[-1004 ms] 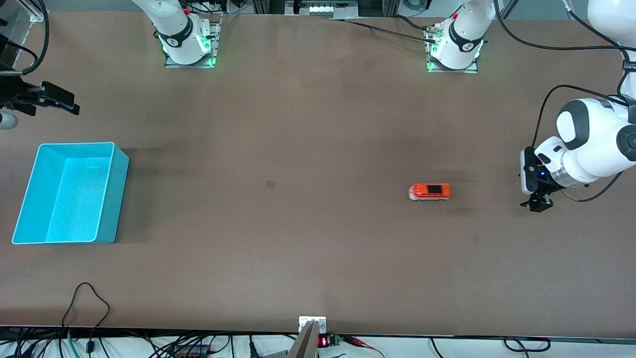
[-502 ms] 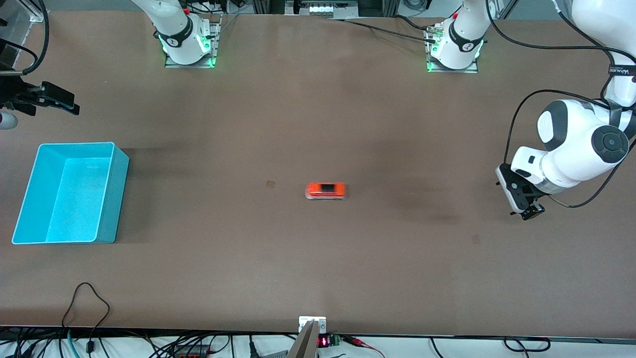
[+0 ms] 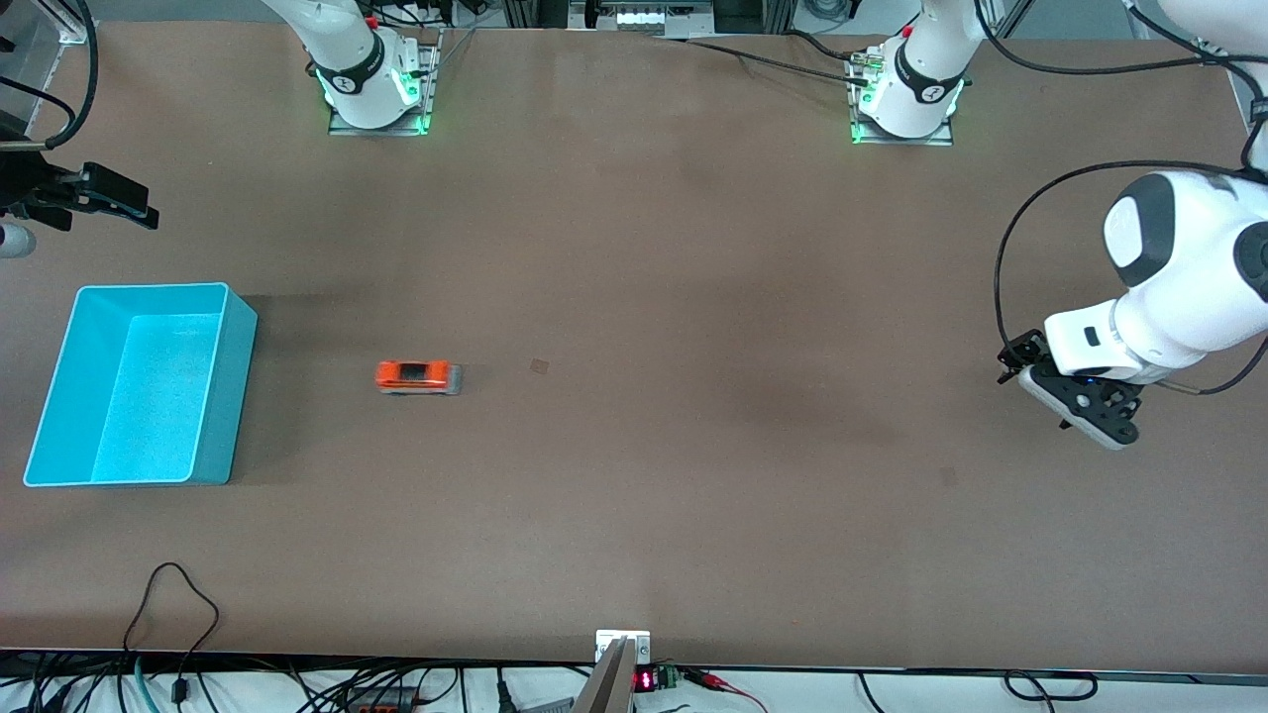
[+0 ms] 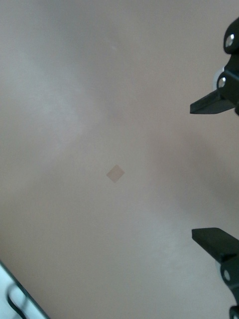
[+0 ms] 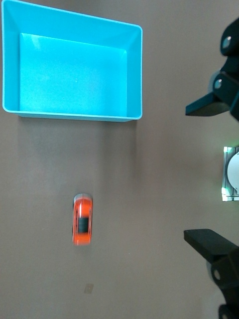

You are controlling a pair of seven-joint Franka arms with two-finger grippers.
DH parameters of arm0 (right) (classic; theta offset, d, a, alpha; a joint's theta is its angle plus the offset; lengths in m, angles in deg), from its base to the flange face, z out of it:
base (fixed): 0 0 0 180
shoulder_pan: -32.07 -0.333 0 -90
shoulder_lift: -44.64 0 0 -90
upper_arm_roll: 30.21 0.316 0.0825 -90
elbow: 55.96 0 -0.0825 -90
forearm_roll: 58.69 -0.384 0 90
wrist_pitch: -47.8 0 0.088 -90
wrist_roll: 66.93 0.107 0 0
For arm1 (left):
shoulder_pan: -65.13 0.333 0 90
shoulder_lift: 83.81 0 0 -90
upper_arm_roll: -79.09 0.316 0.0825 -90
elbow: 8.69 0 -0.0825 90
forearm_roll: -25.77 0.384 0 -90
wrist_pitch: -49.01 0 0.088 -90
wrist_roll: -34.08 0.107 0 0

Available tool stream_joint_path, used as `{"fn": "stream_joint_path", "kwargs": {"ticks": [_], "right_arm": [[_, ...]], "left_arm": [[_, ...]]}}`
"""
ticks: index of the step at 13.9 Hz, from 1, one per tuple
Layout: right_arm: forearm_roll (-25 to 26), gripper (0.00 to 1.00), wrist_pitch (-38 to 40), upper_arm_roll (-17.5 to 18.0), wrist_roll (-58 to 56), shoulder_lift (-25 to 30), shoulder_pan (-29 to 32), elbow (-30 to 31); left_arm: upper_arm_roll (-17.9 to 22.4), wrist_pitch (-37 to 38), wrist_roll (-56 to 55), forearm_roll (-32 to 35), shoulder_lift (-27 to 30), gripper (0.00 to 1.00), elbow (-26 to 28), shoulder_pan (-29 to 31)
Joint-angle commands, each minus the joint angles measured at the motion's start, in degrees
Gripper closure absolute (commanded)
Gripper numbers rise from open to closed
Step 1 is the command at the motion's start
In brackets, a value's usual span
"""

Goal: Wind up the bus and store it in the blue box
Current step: 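Release the bus to roll toward the turquoise box, raise the left gripper, then reach the right gripper down to the bus beside the box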

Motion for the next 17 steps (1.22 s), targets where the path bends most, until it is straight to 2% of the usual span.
{"fn": "stream_joint_path", "kwargs": {"ticks": [1, 2, 4, 5, 6, 7, 8, 9, 13, 15, 17], "right_arm": [[0.4, 0.00, 0.3, 0.4, -0.1, -0.4, -0.1, -0.7], [0.4, 0.00, 0.2, 0.5, 0.1, -0.4, 0.0, -0.7], [0.3, 0.00, 0.2, 0.5, 0.1, -0.7, 0.0, -0.7], [0.3, 0.00, 0.3, 0.5, 0.1, -0.7, 0.0, -0.7], [0.3, 0.00, 0.3, 0.5, 0.3, -0.8, 0.0, -0.7], [0.2, 0.00, 0.5, 0.5, 0.5, -1.3, 0.0, -0.5], [0.0, 0.00, 0.8, 0.5, 0.6, -2.1, 0.0, -0.5], [-0.2, 0.00, 1.0, 0.6, 0.1, -3.4, -0.1, -0.5], [-0.4, 0.00, 2.2, 1.1, -0.3, -6.2, -4.3, 0.0], [-0.4, 0.00, 1.8, 1.1, -1.1, -7.5, -5.1, 1.0], [-0.4, 0.00, 0.6, 1.1, -4.7, -8.8, -5.1, 2.2]], "left_arm": [[2.8, 6.0, -19.0, 0.3, 1.4, 0.00, -5.2, -2.8], [5.1, 6.0, -22.7, 0.6, 2.0, 0.00, -6.2, -4.1], [12.4, 6.0, -24.0, 0.2, 2.2, 0.00, -9.2, -8.0], [14.5, 6.2, -23.9, -0.1, 2.4, 0.00, -10.1, -8.7], [15.0, 8.1, -24.2, -2.0, 2.9, 0.00, -10.3, -8.7], [16.0, 11.5, -24.7, -5.6, 3.3, 0.00, -10.5, -8.5], [18.6, 13.2, -25.8, -7.9, 4.4, 0.00, -11.1, -8.9], [19.8, 14.0, -26.5, -7.7, 5.2, 0.00, -11.6, -9.6], [18.6, 21.1, -28.1, -7.4, 8.4, 0.00, -13.4, -9.7], [14.9, 24.7, -33.6, -6.2, 9.6, 0.00, -13.4, -9.5], [10.9, 24.8, -33.7, -3.2, 10.4, 0.00, -13.6, -8.0]]}}
